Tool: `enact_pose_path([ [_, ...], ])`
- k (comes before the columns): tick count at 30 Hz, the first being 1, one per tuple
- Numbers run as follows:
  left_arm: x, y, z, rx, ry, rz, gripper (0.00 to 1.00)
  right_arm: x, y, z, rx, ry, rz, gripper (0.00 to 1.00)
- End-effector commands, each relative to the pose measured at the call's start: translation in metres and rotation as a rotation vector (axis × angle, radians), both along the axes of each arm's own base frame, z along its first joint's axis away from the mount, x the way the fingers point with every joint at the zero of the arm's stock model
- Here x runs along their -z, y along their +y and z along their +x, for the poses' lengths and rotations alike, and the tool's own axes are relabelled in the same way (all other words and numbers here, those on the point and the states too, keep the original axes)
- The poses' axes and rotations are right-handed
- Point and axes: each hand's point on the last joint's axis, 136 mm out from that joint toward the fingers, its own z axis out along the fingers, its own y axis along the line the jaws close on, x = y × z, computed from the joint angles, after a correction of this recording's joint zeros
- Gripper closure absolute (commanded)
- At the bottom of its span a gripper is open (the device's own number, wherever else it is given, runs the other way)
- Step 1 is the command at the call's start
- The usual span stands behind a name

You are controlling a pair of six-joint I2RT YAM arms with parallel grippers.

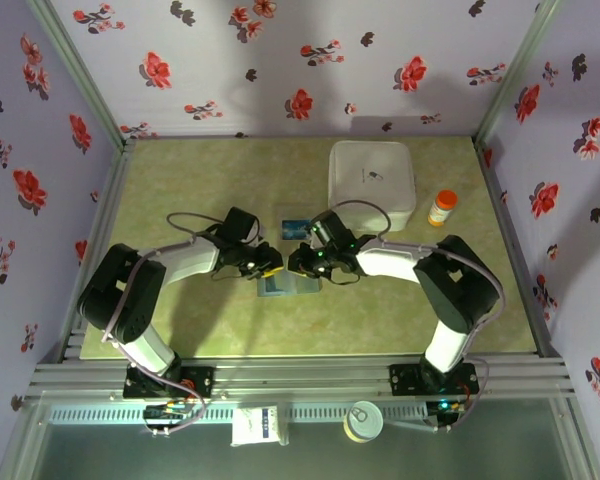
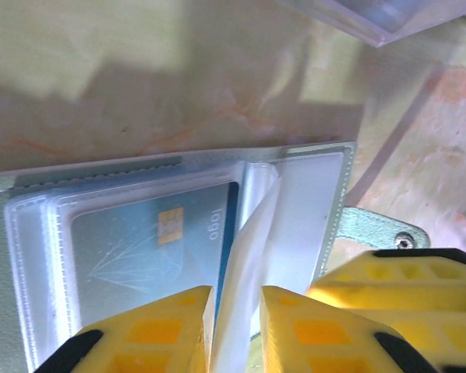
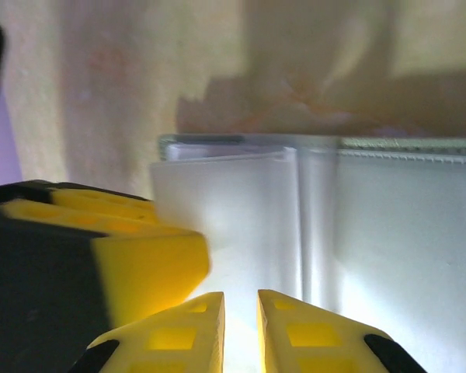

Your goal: Take the credit cards out of the card holder

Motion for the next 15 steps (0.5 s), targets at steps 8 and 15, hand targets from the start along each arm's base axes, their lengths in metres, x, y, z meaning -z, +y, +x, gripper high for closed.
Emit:
enact_pose_path([
  [8,-0.019,-0.027,0.005,0.056,-0.01,-0.026,0.75,-0.028,-0.047,0.013,0.113,-0.092,-0.061,0.81],
  [15,-0.013,-0.053,0.009,0.098,0.002,-0.032,0.69,-0.037,-0.071,0.011,0.139,-0.12,-0.11,0.8],
])
